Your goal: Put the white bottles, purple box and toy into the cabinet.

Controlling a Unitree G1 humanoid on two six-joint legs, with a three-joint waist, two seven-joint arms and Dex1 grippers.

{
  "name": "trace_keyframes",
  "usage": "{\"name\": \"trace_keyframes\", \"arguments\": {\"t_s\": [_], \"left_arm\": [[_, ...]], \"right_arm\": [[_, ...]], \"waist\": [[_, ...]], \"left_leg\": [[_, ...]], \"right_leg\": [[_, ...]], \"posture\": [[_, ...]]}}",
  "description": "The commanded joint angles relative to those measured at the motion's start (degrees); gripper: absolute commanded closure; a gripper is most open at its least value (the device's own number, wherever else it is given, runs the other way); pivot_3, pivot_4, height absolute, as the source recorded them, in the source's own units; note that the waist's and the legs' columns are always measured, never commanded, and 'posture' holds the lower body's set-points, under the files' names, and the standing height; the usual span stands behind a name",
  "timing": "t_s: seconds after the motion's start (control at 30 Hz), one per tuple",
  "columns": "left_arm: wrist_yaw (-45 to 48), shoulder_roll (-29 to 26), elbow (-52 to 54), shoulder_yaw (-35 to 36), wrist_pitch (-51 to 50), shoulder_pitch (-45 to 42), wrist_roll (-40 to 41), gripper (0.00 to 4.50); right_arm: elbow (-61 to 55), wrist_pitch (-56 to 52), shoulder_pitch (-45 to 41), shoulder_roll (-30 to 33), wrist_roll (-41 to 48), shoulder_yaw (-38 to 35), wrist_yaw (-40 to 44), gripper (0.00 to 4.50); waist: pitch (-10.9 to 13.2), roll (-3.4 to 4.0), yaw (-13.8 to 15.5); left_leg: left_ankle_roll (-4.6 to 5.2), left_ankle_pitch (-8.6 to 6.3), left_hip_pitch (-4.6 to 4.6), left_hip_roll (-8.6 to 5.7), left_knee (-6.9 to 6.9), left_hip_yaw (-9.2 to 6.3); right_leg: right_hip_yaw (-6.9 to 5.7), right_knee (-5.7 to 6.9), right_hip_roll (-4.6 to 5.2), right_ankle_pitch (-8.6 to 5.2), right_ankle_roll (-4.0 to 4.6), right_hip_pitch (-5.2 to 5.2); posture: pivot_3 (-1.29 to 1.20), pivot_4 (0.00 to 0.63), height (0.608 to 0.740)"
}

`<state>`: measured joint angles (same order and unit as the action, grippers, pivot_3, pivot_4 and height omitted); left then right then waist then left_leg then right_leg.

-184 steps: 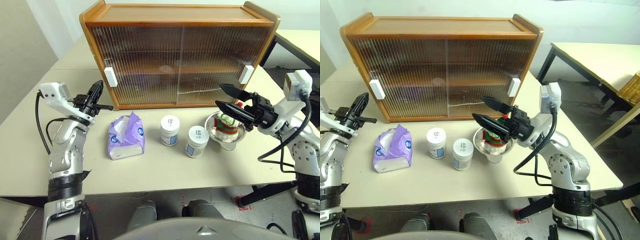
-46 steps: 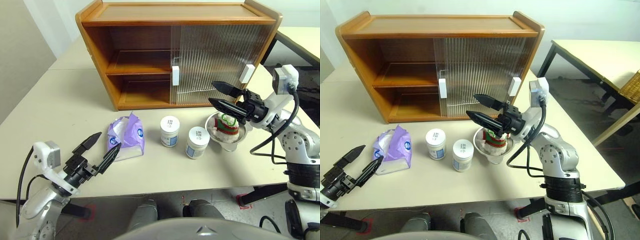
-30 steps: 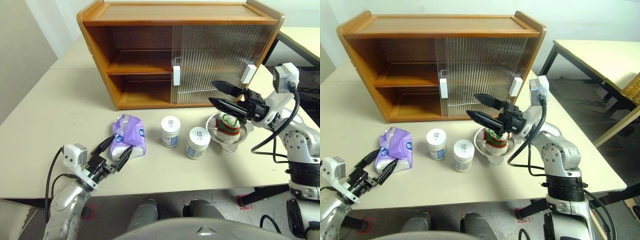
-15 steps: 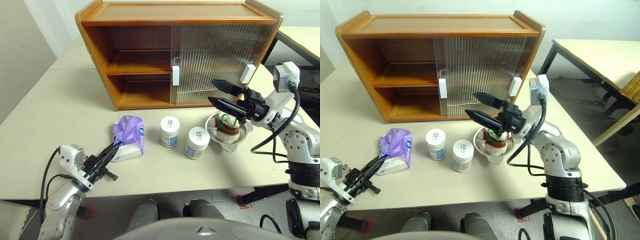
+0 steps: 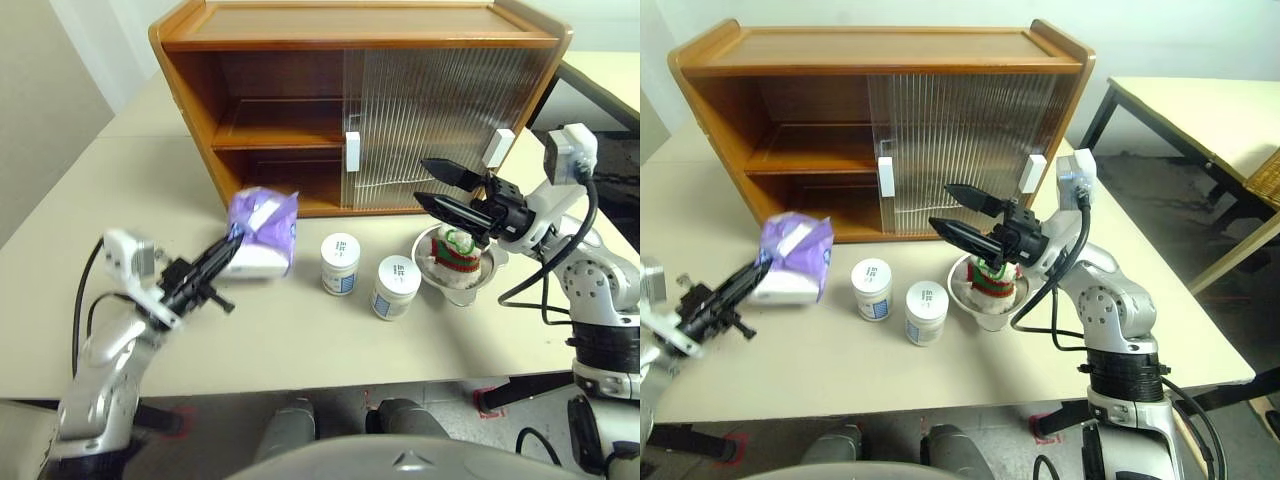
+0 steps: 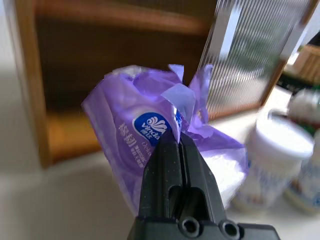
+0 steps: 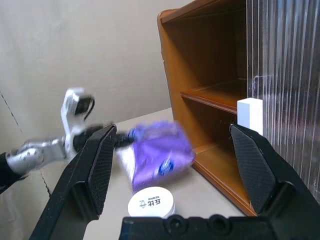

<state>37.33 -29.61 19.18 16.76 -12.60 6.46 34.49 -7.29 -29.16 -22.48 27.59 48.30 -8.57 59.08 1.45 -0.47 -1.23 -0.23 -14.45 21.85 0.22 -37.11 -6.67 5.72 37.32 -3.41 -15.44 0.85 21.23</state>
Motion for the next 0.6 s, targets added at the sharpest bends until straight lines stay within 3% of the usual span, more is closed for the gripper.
{"name": "trace_keyframes", "arguments": {"t_s": [0.03, 0.3, 0.6], "left_arm": [[-3.1, -1.0, 2.9, 0.1, -5.4, -3.4, 2.0, 4.48], [-9.1, 0.1, 3.4, -1.2, -13.4, -15.9, 5.1, 4.48], [-10.4, 2.7, -1.7, -2.4, -13.6, -24.3, 3.9, 4.48]], "right_arm": [[0.1, 0.8, -0.3, -0.4, -0.9, 0.5, 0.5, 0.00], [-0.7, 1.6, 0.7, -1.7, -1.6, 0.8, 0.3, 0.00], [-1.2, 2.2, 1.4, -2.2, -1.9, 0.7, 0.0, 0.00]], "waist": [[0.0, 0.01, 0.0], [0.0, -0.05, -0.2], [0.0, -0.05, -0.3]], "left_leg": [[0.01, 0.00, -0.02, -0.01, 0.00, 0.01], [0.07, 0.06, -0.09, 0.04, -0.07, 0.04], [0.11, 0.06, -0.08, 0.06, -0.47, 0.00]], "right_leg": [[0.00, 0.00, 0.00, 0.02, -0.04, -0.02], [0.00, -0.01, -0.07, 0.25, -0.34, -0.11], [0.00, 0.00, -0.15, 0.40, -0.40, -0.25]], "posture": [[-0.03, 0.043, 0.740], [-0.06, 0.033, 0.740], [-0.08, 0.024, 0.740]]}}
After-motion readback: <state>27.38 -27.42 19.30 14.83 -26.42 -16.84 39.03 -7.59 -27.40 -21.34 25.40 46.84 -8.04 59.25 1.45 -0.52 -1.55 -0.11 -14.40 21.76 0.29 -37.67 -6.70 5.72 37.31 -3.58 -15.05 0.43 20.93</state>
